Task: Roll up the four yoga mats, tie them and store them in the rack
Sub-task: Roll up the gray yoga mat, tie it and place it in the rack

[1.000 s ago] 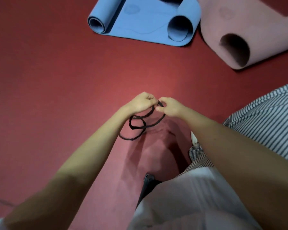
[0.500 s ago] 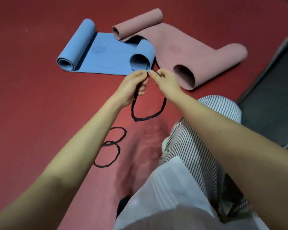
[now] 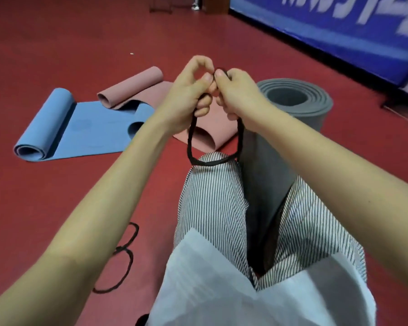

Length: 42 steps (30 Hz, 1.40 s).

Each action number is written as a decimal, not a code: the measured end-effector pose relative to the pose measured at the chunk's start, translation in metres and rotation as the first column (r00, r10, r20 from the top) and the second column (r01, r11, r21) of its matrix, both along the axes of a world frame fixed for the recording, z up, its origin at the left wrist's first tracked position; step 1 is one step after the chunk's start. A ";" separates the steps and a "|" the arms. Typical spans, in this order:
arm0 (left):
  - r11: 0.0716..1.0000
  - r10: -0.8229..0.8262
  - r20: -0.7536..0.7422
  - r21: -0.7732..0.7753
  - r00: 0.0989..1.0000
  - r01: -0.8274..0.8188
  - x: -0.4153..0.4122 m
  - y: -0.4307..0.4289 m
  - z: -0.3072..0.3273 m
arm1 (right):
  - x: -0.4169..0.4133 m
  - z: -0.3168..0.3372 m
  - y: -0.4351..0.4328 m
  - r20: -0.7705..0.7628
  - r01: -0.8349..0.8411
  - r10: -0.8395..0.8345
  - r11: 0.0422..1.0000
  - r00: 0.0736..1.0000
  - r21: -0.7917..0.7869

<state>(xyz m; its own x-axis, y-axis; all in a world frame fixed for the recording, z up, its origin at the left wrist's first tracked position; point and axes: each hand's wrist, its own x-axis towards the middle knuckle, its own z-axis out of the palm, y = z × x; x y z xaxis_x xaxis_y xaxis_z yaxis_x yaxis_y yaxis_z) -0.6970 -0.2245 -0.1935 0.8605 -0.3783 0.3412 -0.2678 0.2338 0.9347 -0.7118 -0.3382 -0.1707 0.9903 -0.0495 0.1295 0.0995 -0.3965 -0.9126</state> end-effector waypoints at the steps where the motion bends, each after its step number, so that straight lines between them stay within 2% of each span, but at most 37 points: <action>1: 1.000 -0.019 -0.003 0.009 1.000 0.019 -0.003 -0.008 0.005 | -0.004 0.005 -0.004 -0.028 0.026 -0.025 0.999 0.999 0.038; 4: 0.996 -0.085 -0.018 0.002 0.996 0.085 -0.009 -0.026 0.016 | -0.017 0.016 -0.019 -0.024 0.116 -0.115 0.992 0.993 0.053; 7: 0.991 -0.094 0.079 0.107 0.992 0.085 -0.013 -0.039 0.029 | -0.030 0.026 -0.043 0.143 0.170 -0.161 0.984 0.977 -0.054; 10: 0.919 0.041 0.345 0.356 0.938 -0.171 -0.009 -0.055 0.037 | -0.040 0.033 -0.073 0.291 0.197 -0.132 0.958 0.947 -0.206; 13: 0.718 -0.016 0.584 0.572 0.812 -0.397 0.001 -0.072 0.037 | -0.039 0.030 -0.103 0.351 0.277 -0.100 0.821 0.931 -0.499; 15: 0.578 -0.019 0.613 0.651 0.790 -0.492 0.003 -0.082 0.038 | -0.041 0.025 -0.118 0.347 0.313 -0.119 0.751 0.930 -0.581; 17: 0.503 -0.014 0.627 0.678 0.779 -0.537 0.001 -0.092 0.040 | -0.043 0.019 -0.131 0.315 0.326 -0.147 0.689 0.938 -0.648; 20: 0.396 -0.053 0.633 0.723 0.772 -0.566 0.002 -0.102 0.042 | -0.041 0.013 -0.147 0.263 0.336 -0.214 0.699 0.941 -0.631; 28: 0.285 -0.023 0.527 0.818 0.850 -0.499 0.015 -0.111 0.045 | -0.027 0.020 -0.149 -0.008 0.186 -0.251 0.738 0.968 -0.648; 30: 0.295 -0.008 0.479 0.840 0.878 -0.456 0.014 -0.111 0.049 | -0.020 0.020 -0.153 -0.039 0.158 -0.227 0.780 0.973 -0.606; 33: 0.472 0.016 0.310 0.836 0.950 -0.281 0.015 -0.113 0.055 | -0.014 0.022 -0.159 -0.056 0.180 -0.231 0.870 0.971 -0.459; 37: 0.541 0.093 0.147 0.823 0.985 -0.174 0.023 -0.119 0.058 | -0.004 0.023 -0.166 -0.112 0.186 -0.255 0.887 0.960 -0.423; 40: 0.630 0.137 -0.019 0.773 0.990 -0.072 0.031 -0.121 0.051 | 0.000 0.021 -0.168 -0.125 0.209 -0.280 0.890 0.952 -0.405; 42: 0.669 0.142 -0.108 0.743 0.984 -0.015 0.036 -0.119 0.042 | -0.001 0.019 -0.171 -0.227 0.178 -0.249 0.940 0.942 -0.292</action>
<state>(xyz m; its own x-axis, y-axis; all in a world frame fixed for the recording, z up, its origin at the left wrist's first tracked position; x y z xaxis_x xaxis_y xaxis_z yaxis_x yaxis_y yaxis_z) -0.6609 -0.3436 -0.1519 0.9130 -0.3798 -0.1488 -0.1007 -0.5635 0.8200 -0.7125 -0.5092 -0.1518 0.9607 -0.2626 -0.0898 -0.2376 -0.6112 -0.7550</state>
